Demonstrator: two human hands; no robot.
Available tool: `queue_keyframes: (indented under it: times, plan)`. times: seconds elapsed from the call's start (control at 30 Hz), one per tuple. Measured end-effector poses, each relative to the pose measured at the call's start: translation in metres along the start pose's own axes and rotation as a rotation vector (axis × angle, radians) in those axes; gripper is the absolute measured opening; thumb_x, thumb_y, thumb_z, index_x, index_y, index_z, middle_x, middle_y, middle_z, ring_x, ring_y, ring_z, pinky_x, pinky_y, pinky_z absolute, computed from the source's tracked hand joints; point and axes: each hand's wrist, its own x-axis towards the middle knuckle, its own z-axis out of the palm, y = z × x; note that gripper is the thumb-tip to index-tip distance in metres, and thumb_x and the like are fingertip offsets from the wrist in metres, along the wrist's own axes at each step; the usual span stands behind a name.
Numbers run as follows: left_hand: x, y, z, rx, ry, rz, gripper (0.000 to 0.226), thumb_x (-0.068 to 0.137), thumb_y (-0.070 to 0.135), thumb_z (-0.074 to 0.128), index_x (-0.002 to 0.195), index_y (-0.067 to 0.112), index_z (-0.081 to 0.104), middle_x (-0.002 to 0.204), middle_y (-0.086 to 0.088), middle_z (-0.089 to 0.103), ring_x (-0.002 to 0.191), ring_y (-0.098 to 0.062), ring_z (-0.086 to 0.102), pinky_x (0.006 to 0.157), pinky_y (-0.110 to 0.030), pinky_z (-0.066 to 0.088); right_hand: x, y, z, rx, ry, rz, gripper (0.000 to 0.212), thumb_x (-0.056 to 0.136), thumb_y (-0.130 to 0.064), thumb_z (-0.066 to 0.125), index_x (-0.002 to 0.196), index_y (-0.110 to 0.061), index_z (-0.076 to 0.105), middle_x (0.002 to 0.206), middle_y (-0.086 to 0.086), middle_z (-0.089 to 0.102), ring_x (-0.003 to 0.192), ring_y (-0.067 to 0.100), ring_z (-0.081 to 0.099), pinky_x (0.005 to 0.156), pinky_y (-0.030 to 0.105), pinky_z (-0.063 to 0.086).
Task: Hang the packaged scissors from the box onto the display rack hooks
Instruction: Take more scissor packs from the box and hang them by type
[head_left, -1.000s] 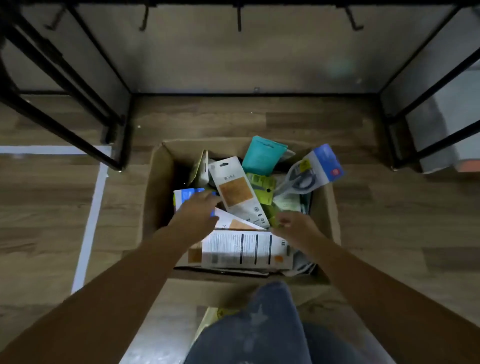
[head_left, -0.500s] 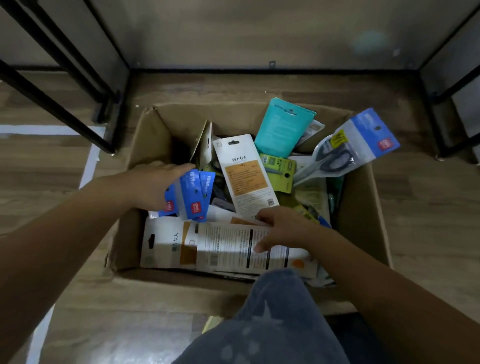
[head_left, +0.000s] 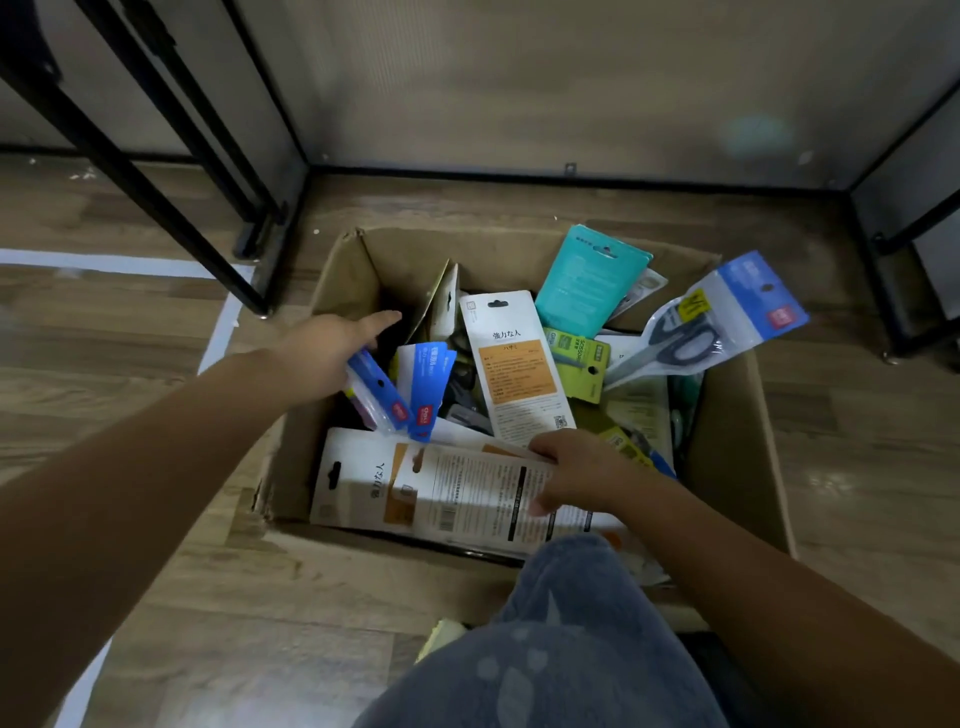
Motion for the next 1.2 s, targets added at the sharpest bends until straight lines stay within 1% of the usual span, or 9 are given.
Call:
queue_keyframes:
  times: [0.17, 0.27, 0.33, 0.43, 0.6, 0.77, 0.9, 1.03, 1.2]
  plan:
    - [-0.001, 0.028, 0.000, -0.317, 0.043, 0.025, 0.074, 0.080, -0.005, 0.067, 0.144, 0.016, 0.038, 0.135, -0.007, 0.055, 0.119, -0.023, 0.053, 0.091, -0.019, 0.035, 0.002, 0.002, 0.000, 0.035, 0.005, 0.006, 0.037, 0.067, -0.016, 0.080, 0.097, -0.020, 0.060, 0.103, 0.002, 0.065, 0.087, 0.013, 0.056, 0.077, 0.027, 0.049]
    - [0.006, 0.036, 0.005, -0.480, -0.030, 0.006, 0.064, 0.079, -0.011, 0.065, 0.136, 0.014, 0.049, 0.140, -0.006, 0.051, 0.081, -0.015, 0.061, 0.080, -0.025, 0.045, 0.004, 0.006, 0.003, 0.056, 0.019, 0.003, 0.036, 0.066, -0.017, 0.080, 0.087, -0.025, 0.053, 0.095, -0.003, 0.062, 0.085, 0.012, 0.055, 0.072, 0.026, 0.046]
    - [0.009, 0.039, 0.001, -0.496, -0.177, 0.000, 0.076, 0.079, -0.017, 0.060, 0.142, 0.019, 0.040, 0.146, -0.006, 0.041, 0.065, -0.011, 0.058, 0.067, -0.028, 0.050, 0.005, 0.008, 0.004, 0.057, 0.029, -0.001, 0.036, 0.065, -0.018, 0.081, 0.088, -0.026, 0.053, 0.089, -0.007, 0.056, 0.084, 0.011, 0.054, 0.070, 0.025, 0.042]
    - [0.016, 0.038, -0.003, -0.378, -0.383, -0.019, 0.095, 0.079, -0.020, 0.051, 0.150, 0.034, 0.017, 0.152, -0.008, 0.028, 0.070, -0.024, 0.065, 0.057, -0.030, 0.056, 0.005, 0.010, 0.006, 0.045, 0.036, 0.000, 0.041, 0.066, -0.021, 0.081, 0.101, -0.021, 0.059, 0.091, -0.008, 0.052, 0.087, 0.011, 0.052, 0.071, 0.025, 0.042]
    - [0.041, 0.025, 0.014, -0.231, -0.411, -0.020, 0.087, 0.085, -0.007, 0.051, 0.147, 0.046, 0.018, 0.132, -0.003, 0.047, 0.067, -0.008, 0.049, 0.036, -0.008, 0.038, 0.005, 0.013, 0.007, 0.054, 0.044, -0.011, 0.044, 0.066, -0.022, 0.081, 0.104, -0.022, 0.059, 0.097, -0.006, 0.055, 0.089, 0.011, 0.050, 0.072, 0.025, 0.041]
    - [0.047, 0.004, 0.025, -0.154, -0.357, -0.013, 0.087, 0.077, 0.003, 0.066, 0.141, 0.049, 0.029, 0.119, 0.000, 0.059, 0.080, -0.017, 0.065, 0.056, -0.021, 0.055, 0.005, 0.013, 0.006, 0.038, 0.035, -0.007, 0.050, 0.067, -0.023, 0.080, 0.112, -0.019, 0.058, 0.113, 0.000, 0.059, 0.094, 0.012, 0.050, 0.076, 0.026, 0.043]
    - [0.041, 0.008, 0.020, -0.157, -0.308, 0.053, 0.082, 0.067, 0.007, 0.080, 0.135, 0.035, 0.045, 0.104, 0.010, 0.056, 0.086, -0.007, 0.058, 0.064, -0.016, 0.044, 0.005, 0.006, 0.002, -0.079, -0.042, -0.031, 0.053, 0.069, -0.026, 0.079, 0.115, -0.018, 0.054, 0.117, 0.002, 0.058, 0.105, 0.018, 0.053, 0.078, 0.027, 0.042]
    - [0.024, 0.017, 0.011, -0.180, -0.264, 0.073, 0.059, 0.064, -0.004, 0.080, 0.115, 0.016, 0.058, 0.101, 0.000, 0.064, 0.099, -0.019, 0.061, 0.077, -0.026, 0.048, 0.006, 0.000, 0.001, -0.160, -0.079, -0.034, 0.052, 0.071, -0.023, 0.078, 0.117, -0.018, 0.054, 0.120, 0.001, 0.058, 0.110, 0.020, 0.053, 0.080, 0.027, 0.041]
    - [-0.003, 0.013, 0.001, -0.230, -0.094, 0.095, 0.042, 0.058, 0.006, 0.088, 0.093, 0.013, 0.066, 0.085, 0.004, 0.066, 0.085, -0.016, 0.062, 0.072, -0.019, 0.043, 0.000, 0.007, 0.004, -0.063, 0.026, -0.004, 0.033, 0.068, -0.019, 0.079, 0.090, -0.023, 0.056, 0.107, 0.001, 0.059, 0.093, 0.015, 0.052, 0.072, 0.024, 0.044]
